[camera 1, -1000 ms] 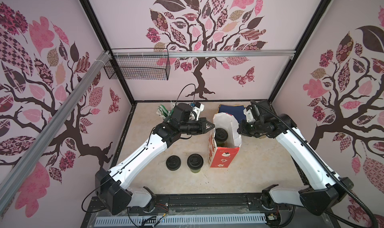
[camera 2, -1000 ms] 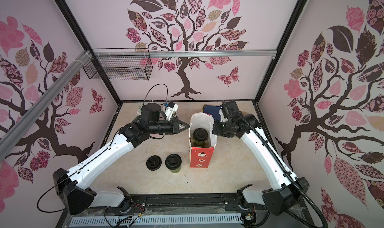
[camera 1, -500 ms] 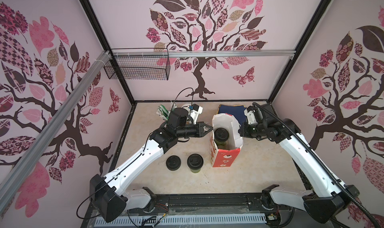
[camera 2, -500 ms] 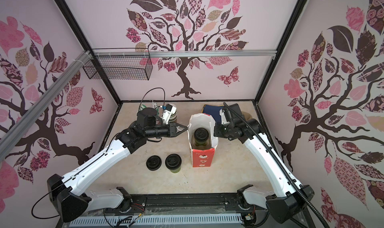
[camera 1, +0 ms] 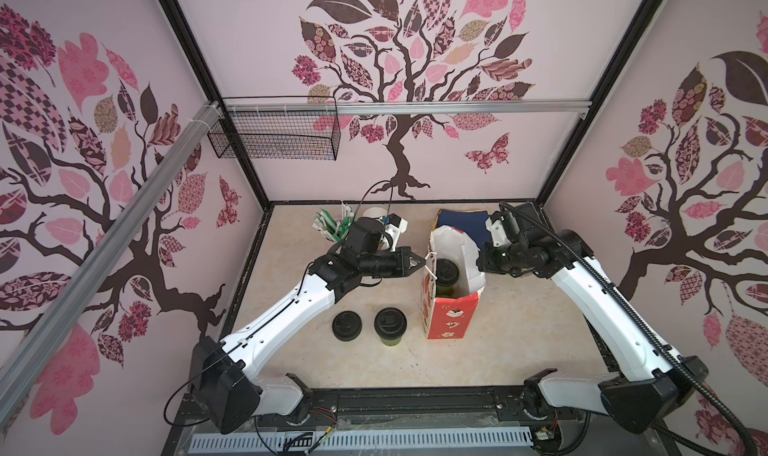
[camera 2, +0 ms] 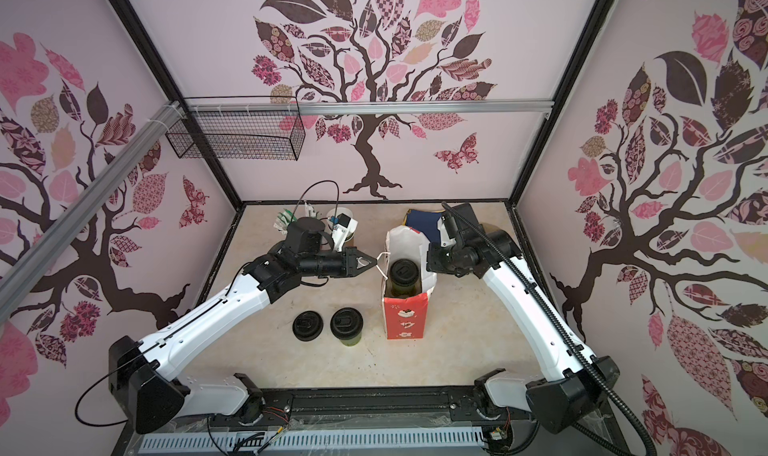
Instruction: Pack the takeout coffee
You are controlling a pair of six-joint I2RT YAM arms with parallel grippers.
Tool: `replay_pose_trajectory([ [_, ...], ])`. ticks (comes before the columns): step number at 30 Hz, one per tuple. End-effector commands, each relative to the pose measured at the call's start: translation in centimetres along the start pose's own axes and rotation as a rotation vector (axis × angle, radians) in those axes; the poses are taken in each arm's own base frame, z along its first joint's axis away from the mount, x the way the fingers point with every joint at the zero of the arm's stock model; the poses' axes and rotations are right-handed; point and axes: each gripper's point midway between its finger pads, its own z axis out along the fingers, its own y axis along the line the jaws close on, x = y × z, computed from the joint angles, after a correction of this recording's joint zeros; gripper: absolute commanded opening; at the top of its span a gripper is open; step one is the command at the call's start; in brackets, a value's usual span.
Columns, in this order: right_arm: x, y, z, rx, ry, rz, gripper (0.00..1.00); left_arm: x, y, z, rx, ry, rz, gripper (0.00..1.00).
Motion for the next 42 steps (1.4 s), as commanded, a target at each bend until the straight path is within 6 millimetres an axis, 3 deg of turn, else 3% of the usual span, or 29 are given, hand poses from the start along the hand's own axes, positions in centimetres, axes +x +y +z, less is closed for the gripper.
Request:
replay_pose_trajectory([
  [1,-0.3,-1.1,0.1,0.075,0.029,-0.008,0.00,-1.4,-1.5,-0.7,0.009,-0.030,0.007,0.03],
  [5,-0.6,-1.8,0.1,0.112,0.036,-0.021,0.02,-1.8,-1.6,-1.0,0.000,-0.049,0.012,0.22],
  [9,-1.0,-1.0,-0.5,0.072,0.030,-0.019,0.27,-2.3,-2.2,-1.3,0.011,-0.066,0.021,0.35],
  [12,-1.0,-0.6,-1.2,0.055,0.030,-0.014,0.53,-2.5,-2.3,-1.6,0.009,-0.074,0.029,0.45],
  [18,-1.1,0.1,-4.0,0.024,0.002,0.009,0.98,-3.0,-2.3,-2.7,-0.018,-0.110,0.049,0.69],
  [22,-1.2,-0.3,-6.3,0.046,-0.022,0.022,1.00,-3.5,-2.0,-4.1,-0.053,-0.133,0.059,0.78],
  [24,-1.5,-0.5,-7.5,0.067,-0.040,0.028,1.00,-3.9,-1.8,-5.0,-0.067,-0.149,0.056,0.89],
  [29,-2.2,-0.1,-10.8,0.074,-0.075,0.030,1.00,-5.2,-0.4,-8.6,-0.134,-0.243,-0.022,0.91],
  [33,-1.5,3.4,-11.9,-0.022,-0.066,0.016,1.00,-5.7,2.5,-12.0,-0.258,-0.312,-0.110,0.90],
  [36,0.4,8.0,-11.7,-0.081,-0.035,-0.050,0.99,-5.2,5.7,-14.4,-0.383,-0.343,-0.212,0.89],
  [42,5.9,17.8,-10.8,-0.173,0.037,-0.223,0.94,-1.4,11.7,-18.8,-0.536,-0.359,-0.469,0.86],
])
